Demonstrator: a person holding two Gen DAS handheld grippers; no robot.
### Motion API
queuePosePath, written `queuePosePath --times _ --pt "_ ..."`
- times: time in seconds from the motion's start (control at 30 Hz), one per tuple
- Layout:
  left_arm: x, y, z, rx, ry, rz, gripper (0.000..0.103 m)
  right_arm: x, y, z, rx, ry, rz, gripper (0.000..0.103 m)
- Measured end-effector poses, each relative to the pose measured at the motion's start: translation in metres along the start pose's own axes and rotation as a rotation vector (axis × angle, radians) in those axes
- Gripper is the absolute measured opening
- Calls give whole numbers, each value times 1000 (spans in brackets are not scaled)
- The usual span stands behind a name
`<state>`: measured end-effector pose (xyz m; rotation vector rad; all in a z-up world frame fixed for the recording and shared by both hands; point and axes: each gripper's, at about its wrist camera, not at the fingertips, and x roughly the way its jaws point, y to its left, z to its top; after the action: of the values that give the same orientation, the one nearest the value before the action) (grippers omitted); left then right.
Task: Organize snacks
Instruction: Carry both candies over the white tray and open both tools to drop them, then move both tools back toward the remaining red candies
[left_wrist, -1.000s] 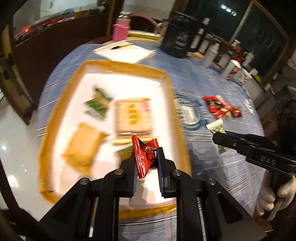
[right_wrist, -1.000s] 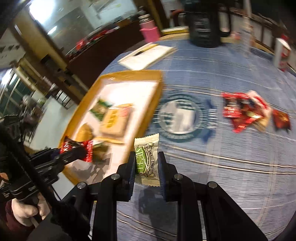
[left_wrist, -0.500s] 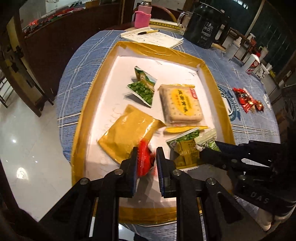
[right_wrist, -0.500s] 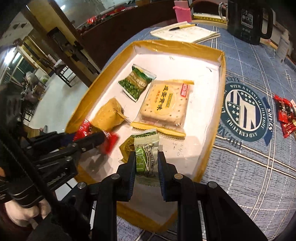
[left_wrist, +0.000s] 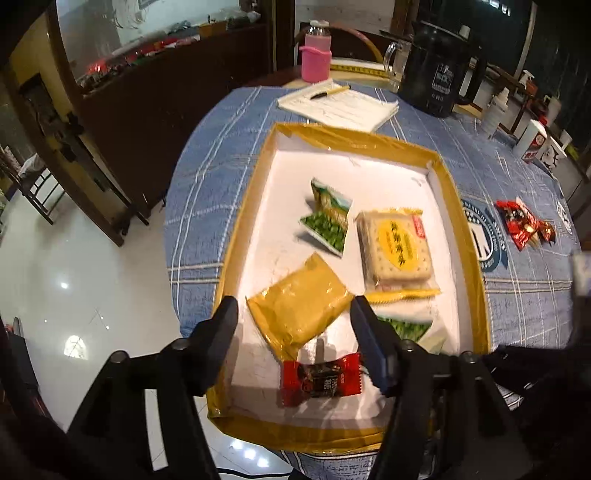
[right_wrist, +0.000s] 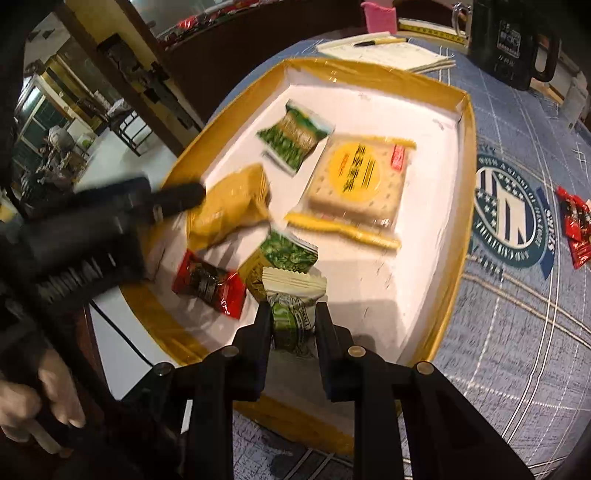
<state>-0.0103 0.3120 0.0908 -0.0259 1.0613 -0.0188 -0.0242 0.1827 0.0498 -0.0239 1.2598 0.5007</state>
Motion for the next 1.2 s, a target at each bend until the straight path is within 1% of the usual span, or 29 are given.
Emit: queuePosePath --times 0.03,0.07,0.17,0.23,0.27,0.3,0.4,0.6,0.67,0.73,0.8,0.87,0.93,1.0,1.07,1.13,1.2 --pt "-2 -1 1 0 -5 4 67 2 1 -2 -1 5 -7 22" --pt "-4 -2 3 3 -8 12 68 3 1 -2 0 7 -11 25" --pt "-8 -7 4 25 -15 28 69 -1 0 -2 9 -7 -3 25" --pt "-11 -11 5 37 -16 35 69 -8 0 -1 7 -31 -2 29" --pt "-12 -13 5 43 -16 38 69 -12 0 -1 9 -43 -4 34" --pt "-13 -14 5 46 -17 39 69 -14 -1 -1 13 -51 -3 36" --pt "-17 -17 4 58 -22 47 69 -19 -4 -1 30 -68 4 36" --pt "-23 -25 3 73 -26 48 69 -31 -13 -3 67 -104 -13 36" --pt "-24 -28 3 79 -24 64 69 -35 -17 -5 82 -118 -20 36" --pt "-23 -32 3 88 -15 74 74 -40 -23 -8 103 -127 -23 36" --pt "-23 -34 3 89 -12 44 74 -47 -32 -15 132 -134 -20 36" --pt "-22 -36 3 74 -3 -19 74 -53 -44 -23 162 -139 -29 36" --pt "-22 -38 3 55 1 -85 74 -63 -59 -33 189 -140 -61 36" --pt "-24 -45 5 54 -5 -129 74 -76 -82 -46 219 -136 -116 36" --pt "-29 -54 8 57 -31 -154 74 -90 -108 -59 252 -129 -172 36" --pt "-32 -65 12 44 -55 -215 74 -109 -142 -73 286 -127 -245 36" --pt "-33 -78 14 41 -59 -261 74 -128 -179 -86 311 -125 -330 37"
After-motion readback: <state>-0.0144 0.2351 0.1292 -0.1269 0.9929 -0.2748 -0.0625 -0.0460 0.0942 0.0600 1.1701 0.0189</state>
